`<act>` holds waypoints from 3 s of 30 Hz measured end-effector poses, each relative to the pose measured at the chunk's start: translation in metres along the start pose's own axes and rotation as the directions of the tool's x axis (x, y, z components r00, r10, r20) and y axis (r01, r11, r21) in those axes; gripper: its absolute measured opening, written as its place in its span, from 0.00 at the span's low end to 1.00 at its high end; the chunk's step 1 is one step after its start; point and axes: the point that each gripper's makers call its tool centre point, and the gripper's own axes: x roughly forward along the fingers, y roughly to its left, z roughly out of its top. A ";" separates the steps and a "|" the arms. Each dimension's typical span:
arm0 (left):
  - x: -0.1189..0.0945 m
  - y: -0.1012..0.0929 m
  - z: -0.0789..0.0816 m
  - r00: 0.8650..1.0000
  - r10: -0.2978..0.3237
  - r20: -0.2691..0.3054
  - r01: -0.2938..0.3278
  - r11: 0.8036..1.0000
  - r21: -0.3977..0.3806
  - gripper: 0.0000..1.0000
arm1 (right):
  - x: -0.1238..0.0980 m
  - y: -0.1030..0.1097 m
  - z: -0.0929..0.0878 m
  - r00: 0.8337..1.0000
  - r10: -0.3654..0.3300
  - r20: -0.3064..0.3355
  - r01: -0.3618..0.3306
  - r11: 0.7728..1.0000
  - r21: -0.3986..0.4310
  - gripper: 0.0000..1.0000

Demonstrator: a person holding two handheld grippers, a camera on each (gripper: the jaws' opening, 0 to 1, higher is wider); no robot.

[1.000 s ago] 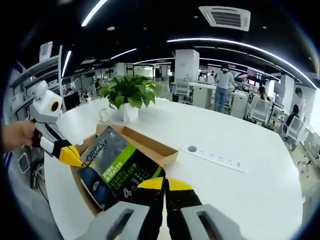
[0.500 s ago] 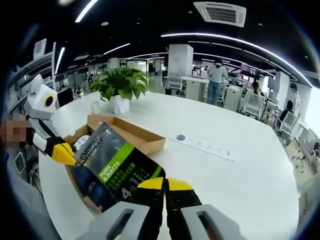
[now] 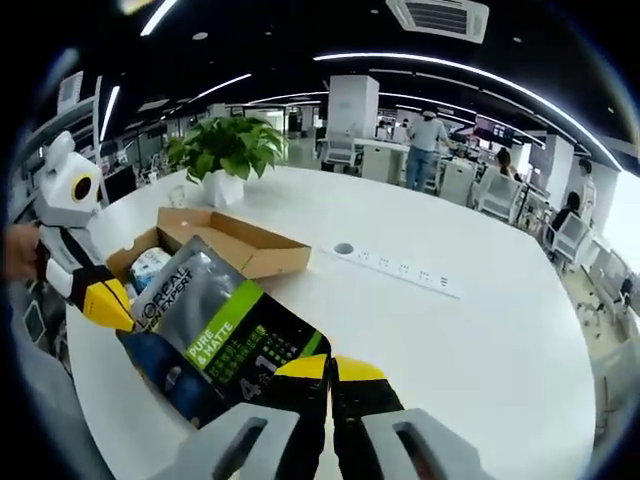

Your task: Operate the shoe box by opening the lid, removing the specified soft item, and placing it in the target area until the item is outside and the box remains undamaged.

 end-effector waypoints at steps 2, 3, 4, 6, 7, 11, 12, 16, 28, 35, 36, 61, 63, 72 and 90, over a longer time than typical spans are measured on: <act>0.004 -0.001 -0.003 1.000 0.009 -0.009 -0.009 1.000 0.001 0.00 | 0.002 -0.001 -0.005 1.000 -0.002 -0.006 0.003 1.000 0.006 0.00; 0.006 0.000 -0.004 1.000 0.014 -0.012 -0.014 1.000 -0.003 0.00 | 0.003 -0.002 -0.006 1.000 -0.004 -0.008 0.004 1.000 0.006 0.00; 0.007 0.000 -0.005 1.000 0.018 -0.017 -0.018 1.000 -0.008 0.00 | 0.004 -0.002 -0.007 1.000 -0.004 -0.009 0.004 1.000 0.007 0.00; 0.012 -0.002 -0.008 0.999 0.019 -0.026 -0.020 1.000 -0.010 0.00 | 0.007 -0.004 -0.011 1.000 -0.007 -0.016 0.007 1.000 0.002 0.00; 0.014 -0.003 -0.009 0.999 0.026 -0.033 -0.026 1.000 -0.008 0.00 | 0.009 -0.006 -0.013 1.000 -0.008 -0.020 0.008 1.000 0.002 0.00; 0.022 -0.005 -0.010 0.998 0.041 -0.046 -0.042 0.999 -0.005 0.00 | 0.013 -0.010 -0.018 1.000 -0.012 -0.027 0.013 1.000 0.005 0.00; 0.023 -0.005 -0.011 0.998 0.046 -0.050 -0.046 0.999 -0.005 0.00 | 0.014 -0.012 -0.019 0.999 -0.015 -0.031 0.015 1.000 0.007 0.00; 0.029 -0.006 -0.015 0.996 0.062 -0.071 -0.062 0.998 0.012 0.00 | 0.017 -0.014 -0.022 0.999 -0.015 -0.034 0.015 1.000 0.004 0.00; 0.041 -0.006 -0.025 0.990 0.087 -0.106 -0.085 0.996 0.030 0.00 | 0.032 -0.017 -0.037 0.998 -0.009 -0.063 0.008 1.000 -0.014 0.00; 0.044 -0.004 -0.026 0.989 0.101 -0.105 -0.099 0.995 0.021 0.00 | 0.043 -0.017 -0.046 0.996 -0.003 -0.087 0.002 1.000 -0.014 0.00; 0.044 -0.004 -0.025 0.990 0.104 -0.100 -0.103 0.995 0.018 0.00 | 0.043 -0.017 -0.047 0.996 -0.003 -0.087 0.002 1.000 -0.012 0.00; 0.046 0.008 -0.019 0.988 0.145 -0.060 -0.147 0.988 -0.040 0.00 | 0.058 -0.018 -0.066 0.991 -0.001 -0.133 -0.002 1.000 -0.020 0.00; 0.047 0.008 -0.018 0.988 0.146 -0.058 -0.148 0.988 -0.044 0.00 | 0.057 -0.017 -0.066 0.992 0.002 -0.129 -0.005 1.000 -0.026 0.00; 0.047 0.009 -0.017 0.987 0.149 -0.056 -0.152 0.987 -0.046 0.00 | 0.039 -0.002 -0.056 0.997 0.035 -0.071 -0.038 0.998 -0.048 0.06; 0.046 0.006 -0.016 0.987 0.152 -0.052 -0.154 0.987 -0.038 0.00 | 0.002 0.046 -0.054 0.989 0.147 -0.004 -0.147 0.980 -0.131 0.17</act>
